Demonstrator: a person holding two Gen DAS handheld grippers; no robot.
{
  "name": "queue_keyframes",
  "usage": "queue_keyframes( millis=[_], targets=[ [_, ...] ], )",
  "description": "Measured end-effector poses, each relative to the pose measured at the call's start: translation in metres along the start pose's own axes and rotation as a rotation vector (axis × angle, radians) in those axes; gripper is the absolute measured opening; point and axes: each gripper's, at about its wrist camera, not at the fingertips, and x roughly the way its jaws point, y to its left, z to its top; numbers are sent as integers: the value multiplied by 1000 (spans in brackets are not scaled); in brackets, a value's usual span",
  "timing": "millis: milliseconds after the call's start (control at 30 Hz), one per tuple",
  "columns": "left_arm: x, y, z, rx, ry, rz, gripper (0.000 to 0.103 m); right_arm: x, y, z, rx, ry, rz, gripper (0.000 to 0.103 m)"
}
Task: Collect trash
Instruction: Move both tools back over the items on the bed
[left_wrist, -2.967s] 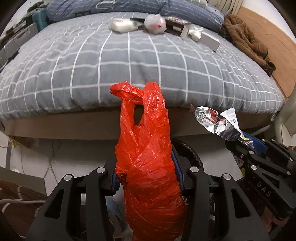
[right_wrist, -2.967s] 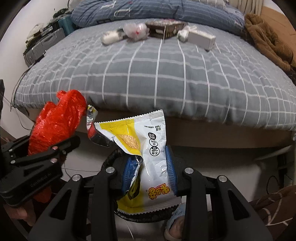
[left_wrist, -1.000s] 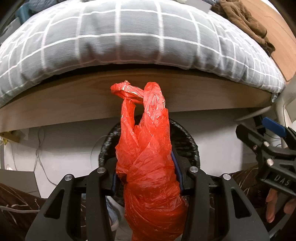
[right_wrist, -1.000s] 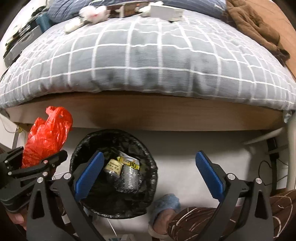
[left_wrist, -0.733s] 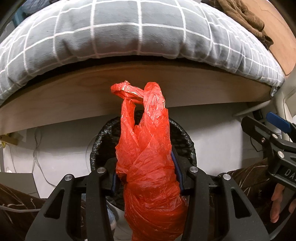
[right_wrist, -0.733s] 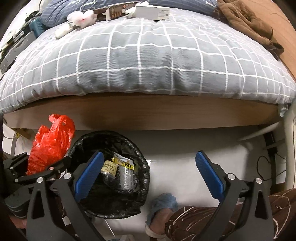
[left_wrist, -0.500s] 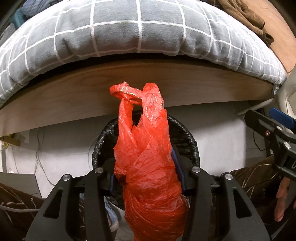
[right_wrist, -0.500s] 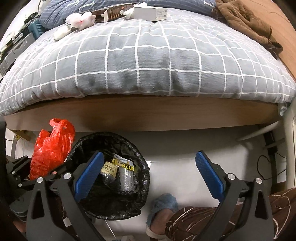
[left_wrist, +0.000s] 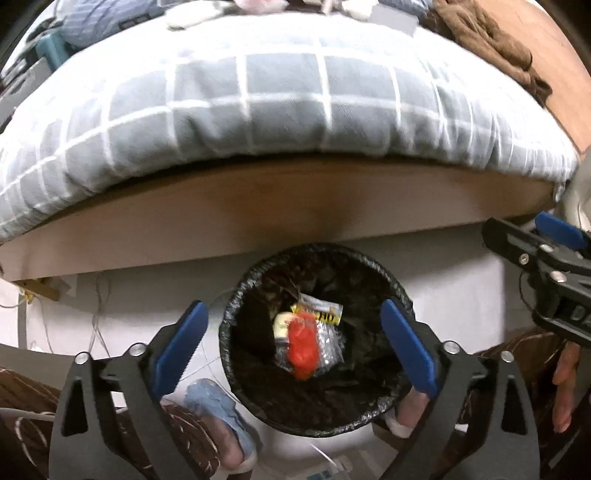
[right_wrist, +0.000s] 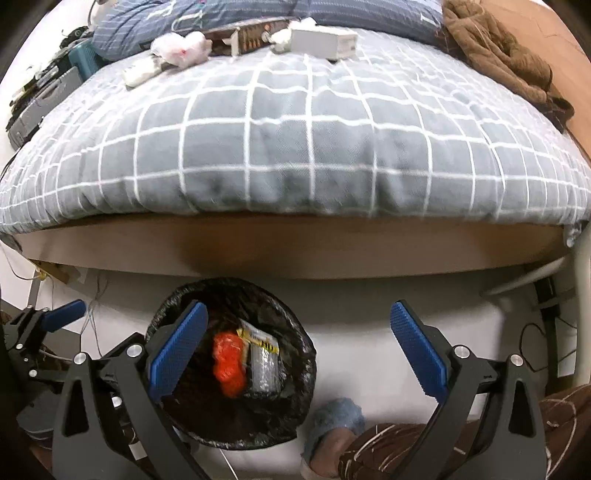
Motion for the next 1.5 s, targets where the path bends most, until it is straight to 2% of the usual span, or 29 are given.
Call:
queue_keyframes(
  millis=[267, 767, 1100, 1500],
  targets=[
    [-33, 22, 19, -59, -69, 12, 97, -24, 4, 25, -12, -114, -20, 95],
    [-88, 33, 70, -57, -239, 40, 97, -79, -2, 74, -9, -303, -17, 95],
    [-89, 48, 108, -87, -271, 31, 97, -75, -1, 107, -38, -324, -42, 95],
    [-74, 65, 172, -85, -292, 48, 97, -47, 4, 166, -39, -313, -20, 95]
  ],
)
